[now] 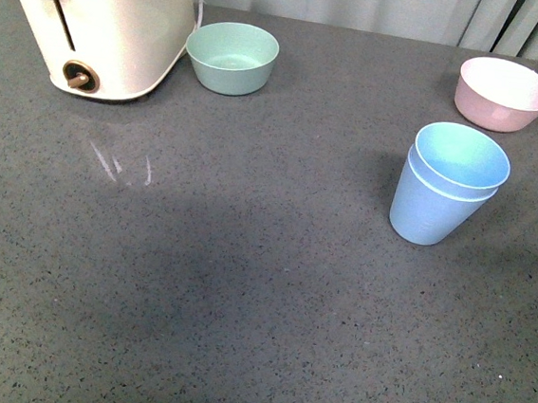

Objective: Stack blue cups with both arms

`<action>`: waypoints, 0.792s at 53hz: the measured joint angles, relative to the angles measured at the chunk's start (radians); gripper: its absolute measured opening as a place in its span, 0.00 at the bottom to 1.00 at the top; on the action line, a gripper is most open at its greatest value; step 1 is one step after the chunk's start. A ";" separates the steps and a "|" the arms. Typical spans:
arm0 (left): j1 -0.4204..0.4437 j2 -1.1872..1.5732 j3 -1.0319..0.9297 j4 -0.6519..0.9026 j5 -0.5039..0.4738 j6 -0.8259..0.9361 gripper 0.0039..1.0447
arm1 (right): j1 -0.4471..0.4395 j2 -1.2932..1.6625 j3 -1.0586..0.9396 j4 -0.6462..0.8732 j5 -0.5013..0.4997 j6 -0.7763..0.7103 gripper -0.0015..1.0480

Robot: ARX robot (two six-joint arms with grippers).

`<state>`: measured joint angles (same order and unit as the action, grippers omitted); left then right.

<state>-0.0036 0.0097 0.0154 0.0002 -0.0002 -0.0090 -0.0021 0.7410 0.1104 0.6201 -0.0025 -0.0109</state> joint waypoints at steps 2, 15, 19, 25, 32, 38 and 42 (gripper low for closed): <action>0.000 0.000 0.000 0.000 0.000 0.000 0.92 | 0.000 -0.022 -0.010 -0.011 0.000 0.000 0.02; 0.000 0.000 0.000 0.000 0.000 0.000 0.92 | 0.000 -0.161 -0.058 -0.103 0.000 0.000 0.02; 0.000 0.000 0.000 0.000 0.000 0.000 0.92 | 0.000 -0.209 -0.072 -0.137 0.000 0.000 0.02; 0.000 0.000 0.000 0.000 0.000 0.000 0.92 | 0.000 -0.245 -0.087 -0.133 0.002 0.000 0.02; 0.000 0.000 0.000 0.000 0.000 0.000 0.92 | 0.000 -0.336 -0.087 -0.215 0.003 0.000 0.02; 0.000 0.000 0.000 0.000 0.000 0.000 0.92 | 0.000 -0.393 -0.087 -0.273 0.003 0.000 0.02; 0.000 0.000 0.000 0.000 0.000 0.000 0.92 | 0.000 -0.426 -0.087 -0.304 0.003 0.000 0.02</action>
<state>-0.0036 0.0097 0.0154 -0.0002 -0.0002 -0.0086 -0.0021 0.3149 0.0231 0.3161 0.0002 -0.0105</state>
